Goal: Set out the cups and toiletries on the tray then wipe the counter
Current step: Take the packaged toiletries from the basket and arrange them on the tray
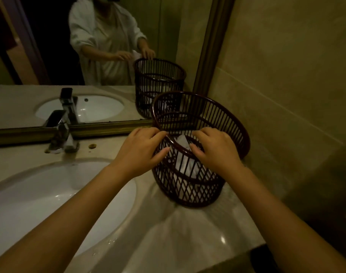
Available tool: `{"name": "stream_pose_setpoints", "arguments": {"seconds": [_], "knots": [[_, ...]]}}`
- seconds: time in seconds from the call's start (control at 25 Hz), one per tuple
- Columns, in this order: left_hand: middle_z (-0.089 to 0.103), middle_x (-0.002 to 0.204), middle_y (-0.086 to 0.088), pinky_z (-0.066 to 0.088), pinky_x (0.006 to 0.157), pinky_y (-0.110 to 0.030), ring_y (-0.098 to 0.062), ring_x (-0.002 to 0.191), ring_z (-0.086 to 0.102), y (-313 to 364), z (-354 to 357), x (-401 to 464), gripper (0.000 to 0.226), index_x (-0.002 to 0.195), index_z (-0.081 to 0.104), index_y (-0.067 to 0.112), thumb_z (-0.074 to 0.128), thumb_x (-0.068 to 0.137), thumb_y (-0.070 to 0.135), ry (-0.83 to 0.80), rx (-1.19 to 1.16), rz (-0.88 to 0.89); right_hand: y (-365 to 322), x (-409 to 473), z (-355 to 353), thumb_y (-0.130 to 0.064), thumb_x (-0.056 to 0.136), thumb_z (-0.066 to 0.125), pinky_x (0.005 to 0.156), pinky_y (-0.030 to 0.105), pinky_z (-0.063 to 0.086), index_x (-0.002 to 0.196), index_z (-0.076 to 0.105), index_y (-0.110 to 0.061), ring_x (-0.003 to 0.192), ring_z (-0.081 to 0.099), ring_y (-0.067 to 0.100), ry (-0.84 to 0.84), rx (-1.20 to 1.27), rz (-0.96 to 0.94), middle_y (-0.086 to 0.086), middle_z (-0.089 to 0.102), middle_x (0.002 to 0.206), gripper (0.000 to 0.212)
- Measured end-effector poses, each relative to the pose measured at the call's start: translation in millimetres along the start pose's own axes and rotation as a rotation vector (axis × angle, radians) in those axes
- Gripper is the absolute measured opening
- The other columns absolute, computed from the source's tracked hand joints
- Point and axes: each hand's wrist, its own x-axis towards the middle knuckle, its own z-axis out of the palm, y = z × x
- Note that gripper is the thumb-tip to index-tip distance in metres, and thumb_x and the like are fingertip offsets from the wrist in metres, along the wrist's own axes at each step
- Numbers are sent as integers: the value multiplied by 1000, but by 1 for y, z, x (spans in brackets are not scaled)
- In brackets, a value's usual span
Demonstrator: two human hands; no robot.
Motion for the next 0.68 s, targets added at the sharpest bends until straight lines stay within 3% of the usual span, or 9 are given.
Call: {"name": "stream_pose_setpoints", "arguments": {"seconds": [0.2,0.4,0.56,0.68], "knots": [[61,119,-8,36,98,-37,-24,112,54,5,20,42,53,125,51,17,37,87,50,3,1,-35,63,73,20,-39,86,52,81,37,48,117,58,-18,98,58,22,-112,-30,-205,4,63,108,37],[61,121,-5,38,101,-41,-20,121,47,8,45,34,52,122,55,17,30,91,50,14,-175,-114,93,142,73,-35,83,62,79,32,51,116,58,-22,100,57,16,-483,181,-289,1,60,114,36],[57,127,-7,34,107,-44,-22,133,37,8,64,23,56,121,56,12,24,94,49,110,-351,-135,99,165,129,-25,75,74,61,16,47,105,64,-22,82,59,8,-848,463,-98,3,65,110,31],[56,126,-5,37,105,-47,-23,133,38,3,72,25,53,120,56,13,26,94,48,178,-389,-116,97,151,169,-22,73,76,54,21,48,102,63,-18,79,59,14,-918,565,147,7,63,106,32]]}}
